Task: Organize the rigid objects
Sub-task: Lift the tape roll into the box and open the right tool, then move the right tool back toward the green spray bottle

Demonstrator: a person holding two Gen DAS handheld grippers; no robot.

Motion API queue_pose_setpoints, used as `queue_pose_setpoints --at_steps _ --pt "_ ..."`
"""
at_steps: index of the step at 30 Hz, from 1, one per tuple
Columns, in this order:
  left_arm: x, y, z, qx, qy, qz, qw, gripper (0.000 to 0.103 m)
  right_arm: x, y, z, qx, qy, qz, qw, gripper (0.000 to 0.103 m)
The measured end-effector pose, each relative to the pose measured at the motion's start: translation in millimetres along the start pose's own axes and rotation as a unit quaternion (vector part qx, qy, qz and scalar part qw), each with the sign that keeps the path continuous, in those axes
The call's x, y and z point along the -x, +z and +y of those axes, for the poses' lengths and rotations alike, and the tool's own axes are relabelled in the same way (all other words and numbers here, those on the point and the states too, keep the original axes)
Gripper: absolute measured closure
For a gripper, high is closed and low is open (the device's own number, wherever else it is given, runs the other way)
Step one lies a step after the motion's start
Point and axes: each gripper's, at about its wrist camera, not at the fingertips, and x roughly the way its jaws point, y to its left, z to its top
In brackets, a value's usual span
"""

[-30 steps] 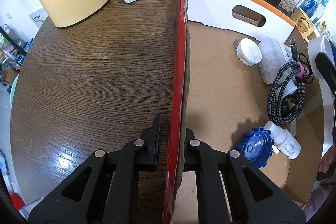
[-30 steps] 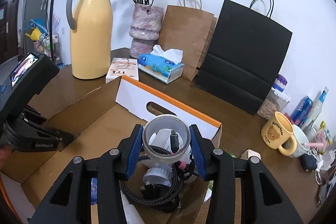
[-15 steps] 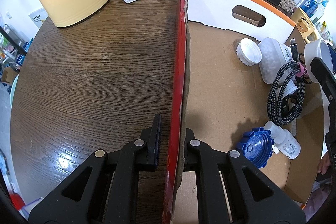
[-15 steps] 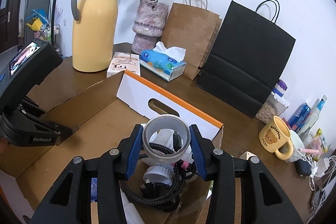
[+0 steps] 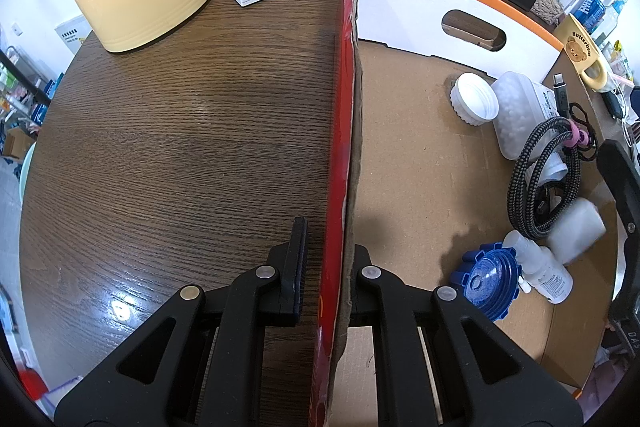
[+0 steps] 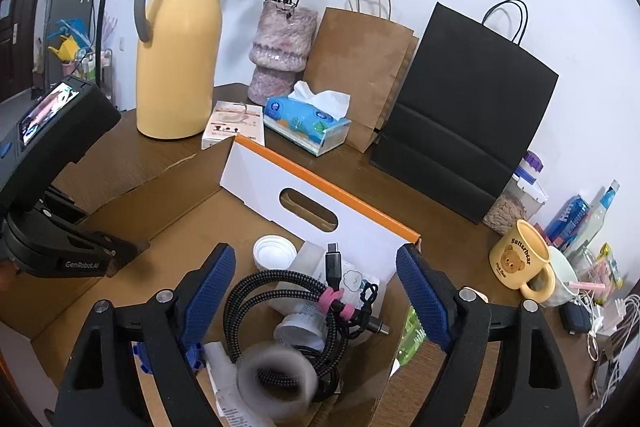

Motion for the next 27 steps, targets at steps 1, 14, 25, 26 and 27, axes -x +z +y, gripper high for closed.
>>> queue_pose_setpoints --at_steps 1,14,25,26,27 --pt "0.0 0.2 0.6 0.0 0.0 0.0 1.0 0.096 0.0 0.0 0.1 0.0 -0.001 0.0 1.0 0.016" --pt "0.0 0.1 0.2 0.0 0.0 0.0 1.0 0.096 0.0 0.2 0.3 0.001 -0.004 0.0 1.0 0.016" --pt "0.0 0.0 -0.1 0.0 0.0 0.0 1.0 0.096 11.3 -1.5 -24.1 -0.054 -0.003 -0.025 0.998 0.016" --pt "-0.1 0.2 0.5 0.0 0.0 0.0 1.0 0.096 13.6 -2.2 -30.7 -0.064 -0.007 -0.028 0.998 0.016" --pt "0.0 0.0 0.0 0.0 0.0 0.0 1.0 0.096 15.9 -2.5 -37.5 -0.074 -0.009 -0.03 0.997 0.016"
